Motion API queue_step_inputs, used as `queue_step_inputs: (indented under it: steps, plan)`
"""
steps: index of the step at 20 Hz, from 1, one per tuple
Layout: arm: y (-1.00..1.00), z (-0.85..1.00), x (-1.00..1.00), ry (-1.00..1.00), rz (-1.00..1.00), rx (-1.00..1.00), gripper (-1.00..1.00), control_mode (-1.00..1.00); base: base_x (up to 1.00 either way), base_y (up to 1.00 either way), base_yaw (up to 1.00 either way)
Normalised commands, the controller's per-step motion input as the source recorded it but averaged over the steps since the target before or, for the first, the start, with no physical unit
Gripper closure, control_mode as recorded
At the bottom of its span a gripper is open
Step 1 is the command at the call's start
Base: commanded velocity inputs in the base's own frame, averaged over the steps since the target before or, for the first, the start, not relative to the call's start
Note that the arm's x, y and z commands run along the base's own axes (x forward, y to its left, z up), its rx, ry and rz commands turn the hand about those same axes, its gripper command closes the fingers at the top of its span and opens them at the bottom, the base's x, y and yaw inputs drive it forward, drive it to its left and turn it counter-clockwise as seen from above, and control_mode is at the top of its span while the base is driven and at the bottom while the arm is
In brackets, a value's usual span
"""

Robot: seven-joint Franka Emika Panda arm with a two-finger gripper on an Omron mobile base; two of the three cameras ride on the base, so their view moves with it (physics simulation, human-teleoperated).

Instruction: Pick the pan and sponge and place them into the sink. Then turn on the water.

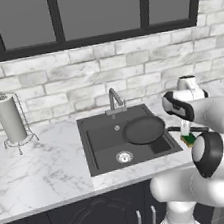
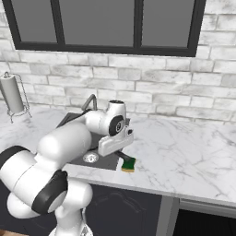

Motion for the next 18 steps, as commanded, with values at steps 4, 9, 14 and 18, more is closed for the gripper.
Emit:
queue_step_inputs:
  steps: [4, 9, 14, 18]
  plan:
    - [0.28, -0.02, 0.02, 0.2, -0.02, 0.0, 1.0, -1.0, 0.0, 0.0, 0.0]
    - [0.29, -0.14, -0.02, 0.06, -0.07, 0.02, 1.0, -1.0, 0.0, 0.0, 0.0]
    - [0.32, -0.23, -0.06, 0.03, -0.1, 0.0, 1.0, -1.0, 0.0, 0.0, 0.0]
    - [0.3, -0.21, -0.05, 0.0, -0.11, 0.0, 1.0, -1.0, 0.0, 0.0, 0.0]
